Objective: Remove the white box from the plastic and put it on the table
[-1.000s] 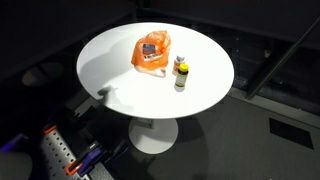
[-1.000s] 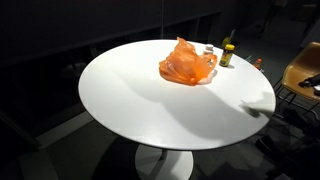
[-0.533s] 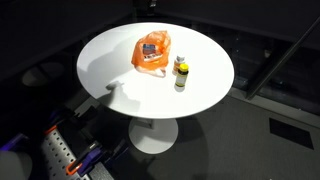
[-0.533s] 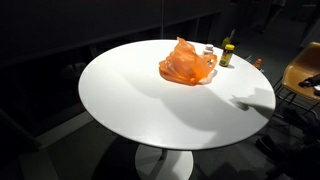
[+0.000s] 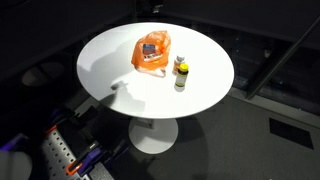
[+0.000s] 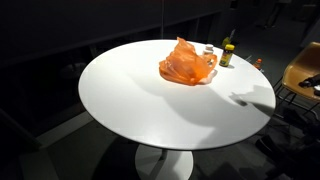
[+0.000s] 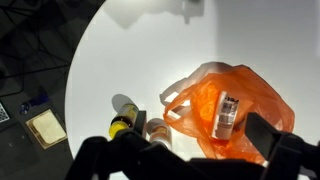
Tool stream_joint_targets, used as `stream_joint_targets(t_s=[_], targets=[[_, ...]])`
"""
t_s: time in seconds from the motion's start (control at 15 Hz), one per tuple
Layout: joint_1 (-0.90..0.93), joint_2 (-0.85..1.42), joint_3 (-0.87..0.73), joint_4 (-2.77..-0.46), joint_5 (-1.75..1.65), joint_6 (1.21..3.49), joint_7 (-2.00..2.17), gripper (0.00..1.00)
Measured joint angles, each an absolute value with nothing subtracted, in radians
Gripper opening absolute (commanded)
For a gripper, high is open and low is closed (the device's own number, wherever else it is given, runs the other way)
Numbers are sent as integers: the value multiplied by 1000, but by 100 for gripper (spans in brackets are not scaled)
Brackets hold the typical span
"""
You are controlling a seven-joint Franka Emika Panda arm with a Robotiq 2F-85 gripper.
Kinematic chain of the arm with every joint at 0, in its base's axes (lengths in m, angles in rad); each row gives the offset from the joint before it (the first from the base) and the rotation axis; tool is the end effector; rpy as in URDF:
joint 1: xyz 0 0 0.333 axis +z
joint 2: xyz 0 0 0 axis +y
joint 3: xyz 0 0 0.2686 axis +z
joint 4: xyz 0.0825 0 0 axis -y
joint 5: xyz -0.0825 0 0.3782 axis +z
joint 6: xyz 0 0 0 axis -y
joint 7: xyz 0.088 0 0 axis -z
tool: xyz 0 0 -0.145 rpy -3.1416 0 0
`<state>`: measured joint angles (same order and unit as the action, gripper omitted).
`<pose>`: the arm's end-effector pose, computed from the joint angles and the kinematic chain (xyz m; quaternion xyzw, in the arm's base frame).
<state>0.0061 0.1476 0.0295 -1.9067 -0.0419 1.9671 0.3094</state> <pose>0.5692 0.0159 0.3318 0.9907 -0.1275 -0.0400 0.0240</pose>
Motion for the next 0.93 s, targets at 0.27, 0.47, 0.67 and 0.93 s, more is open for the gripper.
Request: stream_joint_targets(t_s=[0.27, 0.47, 0.67, 0.93], targets=[[4, 228, 7, -1901, -42, 2058, 288, 100], [2, 314, -3, -1873, -40, 2110, 266, 100], [5, 407, -4, -1819, -40, 2122, 249, 100], [32, 515, -4, -1728, -43, 2120, 245, 100]])
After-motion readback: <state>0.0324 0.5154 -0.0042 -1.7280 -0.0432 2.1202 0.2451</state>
